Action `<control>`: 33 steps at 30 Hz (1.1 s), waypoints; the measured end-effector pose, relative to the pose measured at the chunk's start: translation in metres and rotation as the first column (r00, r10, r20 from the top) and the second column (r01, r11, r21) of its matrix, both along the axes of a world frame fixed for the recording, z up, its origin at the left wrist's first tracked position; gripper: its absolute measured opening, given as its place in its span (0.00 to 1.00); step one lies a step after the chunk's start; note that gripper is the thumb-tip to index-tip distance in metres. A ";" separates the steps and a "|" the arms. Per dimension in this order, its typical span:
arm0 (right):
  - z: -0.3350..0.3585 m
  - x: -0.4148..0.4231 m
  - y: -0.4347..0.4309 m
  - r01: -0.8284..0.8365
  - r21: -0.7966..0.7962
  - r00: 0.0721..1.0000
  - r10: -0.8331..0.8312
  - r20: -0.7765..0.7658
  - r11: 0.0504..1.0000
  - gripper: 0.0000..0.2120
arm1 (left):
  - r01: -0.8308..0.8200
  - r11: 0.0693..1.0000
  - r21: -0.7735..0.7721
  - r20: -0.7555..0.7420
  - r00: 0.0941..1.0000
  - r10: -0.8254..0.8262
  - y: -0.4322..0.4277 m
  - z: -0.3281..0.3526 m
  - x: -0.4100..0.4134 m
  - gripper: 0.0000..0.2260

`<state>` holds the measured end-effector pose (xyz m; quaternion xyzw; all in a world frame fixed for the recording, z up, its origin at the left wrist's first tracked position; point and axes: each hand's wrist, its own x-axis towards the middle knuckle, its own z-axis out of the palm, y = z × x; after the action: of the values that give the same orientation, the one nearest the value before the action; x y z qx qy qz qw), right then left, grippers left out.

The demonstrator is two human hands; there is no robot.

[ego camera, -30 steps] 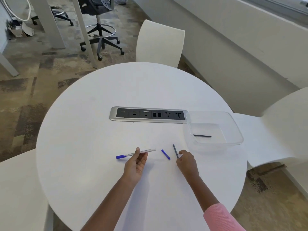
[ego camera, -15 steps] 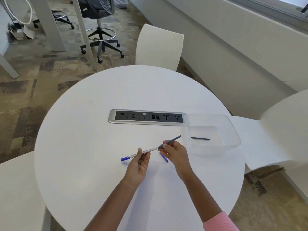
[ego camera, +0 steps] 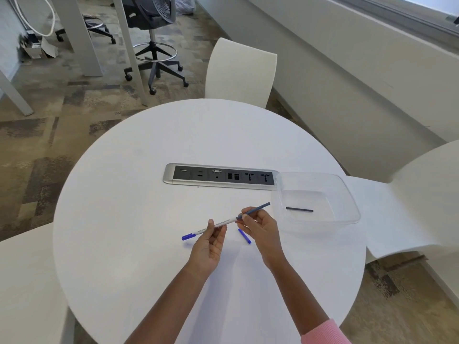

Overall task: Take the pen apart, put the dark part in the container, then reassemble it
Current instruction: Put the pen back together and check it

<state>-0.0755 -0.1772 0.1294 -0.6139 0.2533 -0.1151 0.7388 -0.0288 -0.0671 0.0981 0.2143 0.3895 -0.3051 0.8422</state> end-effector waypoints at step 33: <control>0.001 0.005 -0.002 -0.116 -0.498 0.993 0.119 -0.025 0.860 0.13 | 0.037 0.997 -0.062 -0.010 0.999 -0.038 0.000 0.010 -0.001 0.07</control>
<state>-0.0703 -0.1796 0.1303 -0.7975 0.1748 -0.1332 0.5619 -0.0302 -0.0669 0.1082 0.1939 0.3806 -0.3337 0.8403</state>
